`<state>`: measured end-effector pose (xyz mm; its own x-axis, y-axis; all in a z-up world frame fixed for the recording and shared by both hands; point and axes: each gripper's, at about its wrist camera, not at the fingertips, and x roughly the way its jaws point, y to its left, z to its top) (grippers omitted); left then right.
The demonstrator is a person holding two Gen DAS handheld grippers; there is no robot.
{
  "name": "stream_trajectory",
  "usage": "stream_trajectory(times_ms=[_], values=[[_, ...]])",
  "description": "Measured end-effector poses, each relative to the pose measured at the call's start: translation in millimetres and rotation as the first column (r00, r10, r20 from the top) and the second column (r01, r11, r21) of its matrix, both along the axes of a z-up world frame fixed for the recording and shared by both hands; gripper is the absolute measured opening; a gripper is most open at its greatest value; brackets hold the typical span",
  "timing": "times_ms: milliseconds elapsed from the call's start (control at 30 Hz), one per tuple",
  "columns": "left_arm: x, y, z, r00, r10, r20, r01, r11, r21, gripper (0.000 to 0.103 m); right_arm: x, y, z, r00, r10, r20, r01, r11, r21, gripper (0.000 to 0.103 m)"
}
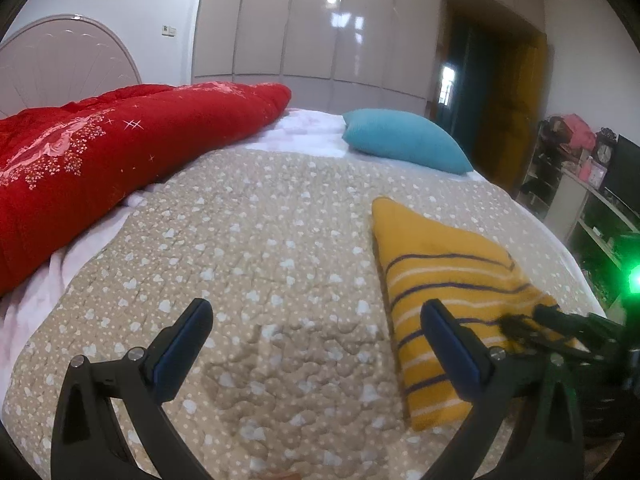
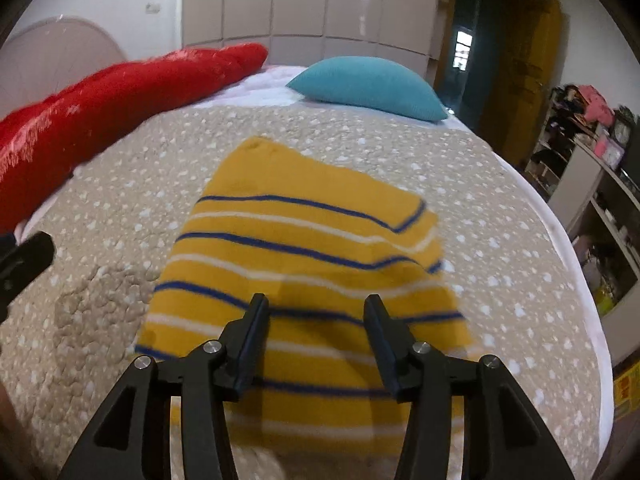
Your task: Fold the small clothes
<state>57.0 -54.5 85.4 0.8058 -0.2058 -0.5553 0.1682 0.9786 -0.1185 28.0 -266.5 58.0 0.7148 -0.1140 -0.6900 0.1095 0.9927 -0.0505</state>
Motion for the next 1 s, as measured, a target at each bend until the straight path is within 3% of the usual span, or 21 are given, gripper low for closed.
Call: stream_trajectory(times_ms=[100,233,400,533,567,633,667,867,1000], values=[[-1.2,-1.4,-0.2,1.0,-0.003,0.0,0.003,1.0,0.001,0.103,-11.6,-17.9,-0.6,0.999,-0.051,0.018,0.051,0.999,0.009,0.054],[-3.2,-4.4,-1.1,1.0,-0.011,-0.005,0.011,1.0,0.005,0.103,-4.6,-32.6,-14.6,0.997,-0.051,-0.066,0.052,0.998,0.024,0.058],[-2.1,-8.9,-4.8,1.0,-0.022,-0.022,0.022,1.0,0.014,0.103,-5.9,-31.2,19.2,0.999,-0.038,0.023,0.037,0.998,0.05,0.058],[1.2,-10.3,-8.7,0.999,-0.025,-0.041,0.026,0.999,0.023,0.103,27.1,-24.7,22.2,1.0,-0.003,-0.005,0.003,0.996,0.087,0.058],[2.0,-9.5,-9.4,0.999,-0.024,-0.045,0.025,0.999,0.021,0.103,37.1,-23.3,16.6,0.999,0.008,-0.032,-0.005,0.995,0.097,0.059],[3.8,-6.8,-10.1,0.998,-0.022,-0.052,0.022,1.0,0.015,0.103,68.9,-21.9,-11.1,0.984,0.05,-0.172,-0.029,0.992,0.12,0.061],[4.8,-5.0,-10.0,0.998,-0.021,-0.056,0.022,1.0,0.011,0.103,74.3,-22.4,-15.4,0.983,0.046,-0.18,-0.026,0.993,0.113,0.061],[13.7,0.6,-15.5,0.996,-0.021,-0.084,0.02,1.0,-0.015,0.103,82.5,-15.8,28.5,0.998,0.026,-0.057,-0.019,0.992,0.124,0.061],[17.0,2.7,-20.0,0.994,-0.02,-0.104,0.018,1.0,-0.019,0.103,127.6,9.9,24.6,0.99,0.091,-0.106,-0.076,0.988,0.131,0.061]])
